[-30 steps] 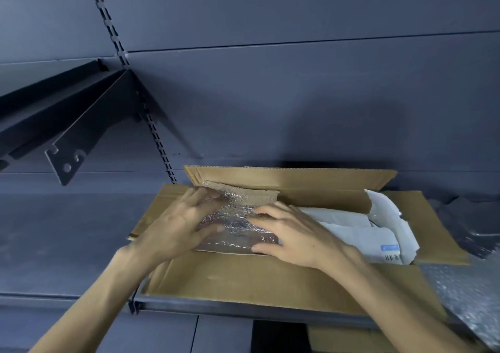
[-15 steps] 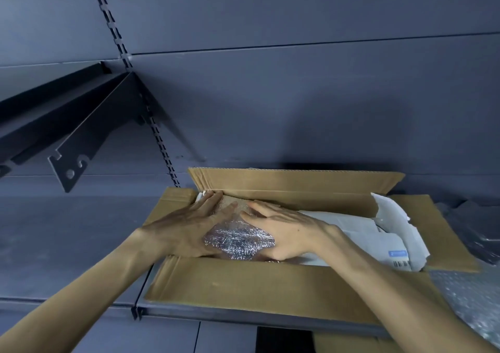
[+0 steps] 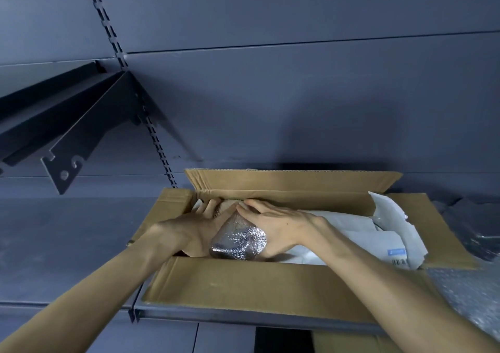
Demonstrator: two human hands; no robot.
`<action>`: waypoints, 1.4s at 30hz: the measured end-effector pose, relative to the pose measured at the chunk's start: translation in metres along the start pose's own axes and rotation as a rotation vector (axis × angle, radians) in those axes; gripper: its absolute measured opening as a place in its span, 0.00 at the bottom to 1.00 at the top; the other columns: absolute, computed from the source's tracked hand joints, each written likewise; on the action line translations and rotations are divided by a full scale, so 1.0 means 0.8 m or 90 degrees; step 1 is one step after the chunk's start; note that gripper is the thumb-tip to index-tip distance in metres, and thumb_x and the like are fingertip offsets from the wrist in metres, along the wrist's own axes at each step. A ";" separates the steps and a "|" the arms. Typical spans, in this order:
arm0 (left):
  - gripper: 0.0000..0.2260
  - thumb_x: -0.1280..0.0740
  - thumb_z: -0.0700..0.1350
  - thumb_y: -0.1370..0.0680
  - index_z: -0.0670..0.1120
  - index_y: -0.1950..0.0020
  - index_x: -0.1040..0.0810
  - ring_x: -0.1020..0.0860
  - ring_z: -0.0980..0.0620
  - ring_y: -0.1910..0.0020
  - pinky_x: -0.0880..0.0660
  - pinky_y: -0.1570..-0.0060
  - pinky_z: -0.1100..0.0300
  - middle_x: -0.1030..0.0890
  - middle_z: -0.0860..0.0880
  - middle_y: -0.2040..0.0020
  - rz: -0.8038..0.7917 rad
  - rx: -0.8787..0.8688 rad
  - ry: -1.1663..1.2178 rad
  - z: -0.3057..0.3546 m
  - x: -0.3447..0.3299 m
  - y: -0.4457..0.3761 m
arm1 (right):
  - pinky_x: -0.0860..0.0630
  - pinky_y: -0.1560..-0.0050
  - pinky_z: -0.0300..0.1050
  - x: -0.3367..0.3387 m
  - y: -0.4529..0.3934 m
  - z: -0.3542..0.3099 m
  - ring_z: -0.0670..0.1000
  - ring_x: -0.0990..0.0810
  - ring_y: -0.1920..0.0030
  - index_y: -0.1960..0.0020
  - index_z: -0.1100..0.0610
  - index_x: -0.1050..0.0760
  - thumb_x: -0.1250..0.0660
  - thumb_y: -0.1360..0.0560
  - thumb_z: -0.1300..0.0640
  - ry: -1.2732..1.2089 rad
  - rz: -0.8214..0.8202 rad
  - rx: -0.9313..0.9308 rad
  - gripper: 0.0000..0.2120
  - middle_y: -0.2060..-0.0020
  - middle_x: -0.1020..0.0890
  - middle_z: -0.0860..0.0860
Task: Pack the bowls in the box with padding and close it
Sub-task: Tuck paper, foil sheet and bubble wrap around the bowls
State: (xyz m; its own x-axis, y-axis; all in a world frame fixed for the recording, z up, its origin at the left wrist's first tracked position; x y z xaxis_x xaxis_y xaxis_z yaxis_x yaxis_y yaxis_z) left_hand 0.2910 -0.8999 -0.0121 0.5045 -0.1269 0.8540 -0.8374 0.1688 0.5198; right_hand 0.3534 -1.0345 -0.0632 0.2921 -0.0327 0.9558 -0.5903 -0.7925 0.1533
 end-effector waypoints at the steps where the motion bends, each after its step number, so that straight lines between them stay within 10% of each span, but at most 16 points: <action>1: 0.49 0.27 0.45 0.24 0.56 0.17 0.60 0.55 0.47 0.18 0.42 0.24 0.50 0.58 0.51 0.17 -0.035 -0.003 0.034 -0.005 0.000 -0.001 | 0.34 0.28 0.44 0.001 0.000 0.000 0.48 0.44 0.21 0.17 0.50 0.56 0.23 0.35 0.38 -0.001 -0.001 0.000 0.59 0.21 0.48 0.42; 5: 0.47 0.24 0.52 0.33 0.68 0.21 0.47 0.46 0.55 0.21 0.36 0.27 0.52 0.51 0.63 0.19 -0.060 -0.016 0.116 -0.041 0.008 -0.016 | 0.34 0.26 0.47 0.007 0.006 0.004 0.49 0.43 0.22 0.17 0.50 0.53 0.23 0.35 0.37 -0.020 -0.001 -0.001 0.57 0.22 0.44 0.45; 9: 0.27 0.32 0.57 0.26 0.75 0.30 0.37 0.35 0.68 0.30 0.37 0.30 0.66 0.34 0.67 0.28 0.162 -0.152 0.239 -0.035 0.028 -0.022 | 0.42 0.24 0.41 0.032 0.025 0.005 0.45 0.48 0.21 0.17 0.50 0.52 0.28 0.29 0.35 -0.074 0.057 0.012 0.51 0.20 0.46 0.43; 18: 0.11 0.31 0.43 0.21 0.47 0.39 0.19 0.24 0.50 0.43 0.27 0.41 0.54 0.20 0.55 0.44 0.544 -0.259 0.244 0.091 0.065 -0.017 | 0.32 0.29 0.50 0.113 0.140 0.045 0.45 0.31 0.30 0.31 0.51 0.22 0.34 0.18 0.53 -0.093 0.268 -0.051 0.16 0.33 0.25 0.43; 29: 0.28 0.51 0.64 0.16 0.55 0.18 0.49 0.45 0.52 0.22 0.48 0.22 0.53 0.40 0.53 0.21 0.366 -0.392 -0.035 0.242 0.025 -0.068 | 0.31 0.49 0.32 0.098 0.324 0.158 0.38 0.24 0.43 0.30 0.46 0.24 0.36 0.19 0.49 -0.181 0.421 -0.295 0.18 0.43 0.24 0.36; 34: 0.27 0.58 0.62 0.16 0.57 0.17 0.54 0.58 0.50 0.18 0.59 0.20 0.47 0.51 0.51 0.16 0.275 -0.329 -0.088 0.234 0.008 -0.109 | 0.29 0.33 0.43 0.064 0.327 0.171 0.36 0.28 0.41 0.23 0.48 0.33 0.38 0.17 0.62 -0.170 0.316 -0.326 0.25 0.39 0.29 0.33; 42: 0.34 0.65 0.71 0.23 0.61 0.19 0.65 0.58 0.52 0.18 0.54 0.20 0.49 0.51 0.49 0.17 0.232 -0.319 -0.060 0.220 -0.008 -0.139 | 0.43 0.29 0.52 0.035 0.293 0.161 0.46 0.43 0.28 0.19 0.47 0.43 0.34 0.21 0.46 -0.020 0.152 -0.333 0.34 0.28 0.37 0.39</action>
State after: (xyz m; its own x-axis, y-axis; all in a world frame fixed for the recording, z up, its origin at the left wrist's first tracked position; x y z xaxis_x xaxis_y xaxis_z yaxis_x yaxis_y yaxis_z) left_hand 0.3438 -1.0898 -0.0792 0.1645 -0.0566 0.9847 -0.7409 0.6519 0.1613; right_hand 0.3201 -1.2994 -0.0328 0.1220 -0.1986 0.9725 -0.9341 -0.3542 0.0448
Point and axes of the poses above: each hand's wrist, its own y-axis away from the middle knuckle, its own x-axis out of the back of the hand, z = x × y, the point moved 6 cm from there along -y, towards the middle knuckle
